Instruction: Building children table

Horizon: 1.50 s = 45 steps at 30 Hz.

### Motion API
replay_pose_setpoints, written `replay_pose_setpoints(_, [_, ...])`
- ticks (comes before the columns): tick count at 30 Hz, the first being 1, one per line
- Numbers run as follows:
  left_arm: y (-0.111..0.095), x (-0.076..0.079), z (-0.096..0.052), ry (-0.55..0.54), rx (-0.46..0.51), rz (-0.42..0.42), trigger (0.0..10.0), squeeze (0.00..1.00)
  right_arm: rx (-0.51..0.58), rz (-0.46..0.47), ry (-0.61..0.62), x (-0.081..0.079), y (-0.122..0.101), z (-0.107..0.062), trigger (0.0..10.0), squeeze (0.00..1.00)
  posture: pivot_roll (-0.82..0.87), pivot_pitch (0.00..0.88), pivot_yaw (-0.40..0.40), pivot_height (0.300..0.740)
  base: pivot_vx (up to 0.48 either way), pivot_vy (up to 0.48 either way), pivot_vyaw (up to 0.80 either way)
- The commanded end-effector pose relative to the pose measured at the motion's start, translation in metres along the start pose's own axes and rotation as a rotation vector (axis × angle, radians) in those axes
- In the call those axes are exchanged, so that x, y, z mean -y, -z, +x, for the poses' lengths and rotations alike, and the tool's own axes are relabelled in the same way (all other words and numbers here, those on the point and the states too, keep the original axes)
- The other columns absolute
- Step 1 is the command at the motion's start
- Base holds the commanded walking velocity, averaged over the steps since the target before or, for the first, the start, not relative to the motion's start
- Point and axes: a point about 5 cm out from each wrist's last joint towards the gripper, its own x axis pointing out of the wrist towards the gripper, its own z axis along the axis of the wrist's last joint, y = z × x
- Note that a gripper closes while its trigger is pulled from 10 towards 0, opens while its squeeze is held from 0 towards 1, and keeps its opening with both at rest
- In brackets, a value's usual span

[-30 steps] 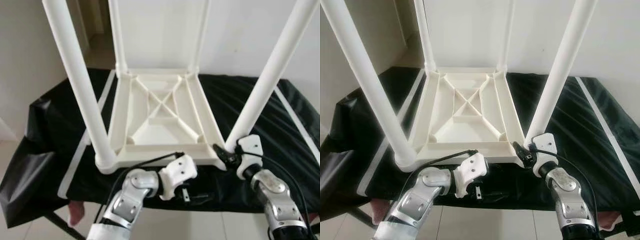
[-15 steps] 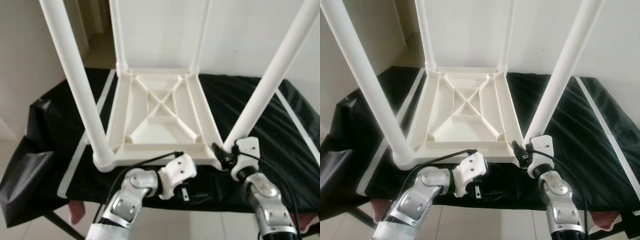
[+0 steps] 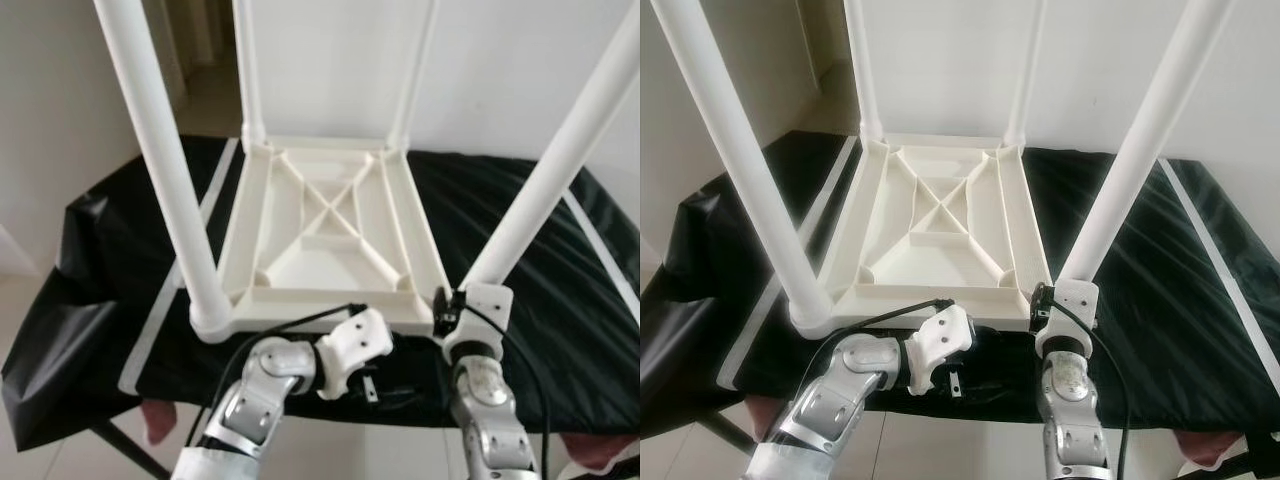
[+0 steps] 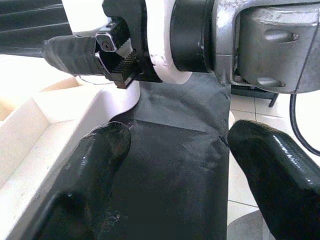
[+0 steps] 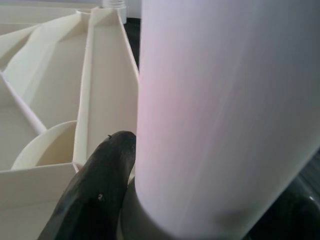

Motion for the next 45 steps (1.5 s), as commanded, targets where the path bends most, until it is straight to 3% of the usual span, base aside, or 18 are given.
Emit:
replay_pose_setpoints(1, [-0.001,-0.005,-0.001,-0.132,0.000,0.001,10.0,0.00,-0.077,0.024,0.102,0.011,0.013,-0.004,10.0,0.00,-0.02,0.000,-0.042,0.740,0.000,0.000,0.00])
replay_pose_setpoints(12, [-0.002,-0.006,0.000,-0.133,0.004,0.003,10.0,0.00,-0.080,0.047,0.101,0.006,0.011,-0.006,10.0,0.00,-0.02,0.000,-0.043,0.740,0.000,0.000,0.00])
replay_pose_setpoints(13, [-0.002,-0.007,0.000,-0.133,0.004,0.004,10.0,0.00,-0.069,0.047,0.092,0.005,0.009,-0.006,10.0,0.83,-0.02,0.000,-0.043,0.740,0.000,0.000,0.00])
replay_pose_setpoints(14, [-0.002,-0.007,0.000,-0.134,0.004,0.003,10.0,0.00,-0.059,0.057,0.075,0.004,0.008,-0.006,10.0,1.00,-0.02,0.000,-0.046,0.740,0.000,0.000,0.00])
replay_pose_setpoints(24, [-0.002,-0.006,0.000,-0.136,0.006,0.000,10.0,0.00,-0.001,0.083,0.010,0.005,-0.003,-0.006,10.0,1.00,-0.02,0.000,-0.048,0.740,0.000,0.000,0.00])
replay_pose_setpoints(25, [-0.003,-0.006,0.000,-0.137,0.006,-0.001,10.0,0.00,-0.002,0.089,-0.019,0.007,-0.003,-0.006,10.0,0.00,-0.02,0.000,-0.048,0.740,0.000,0.000,0.00])
replay_pose_setpoints(33, [-0.003,-0.007,-0.001,-0.138,0.007,-0.002,10.0,0.00,0.022,0.042,-0.115,0.019,-0.003,-0.003,10.0,0.00,-0.02,0.000,-0.042,0.740,0.000,0.000,0.00])
replay_pose_setpoints(45, [-0.004,-0.009,0.000,-0.134,0.013,-0.001,10.0,0.00,0.050,-0.074,-0.432,0.034,-0.010,0.013,10.0,0.00,-0.03,0.000,-0.032,0.740,0.000,0.000,0.00])
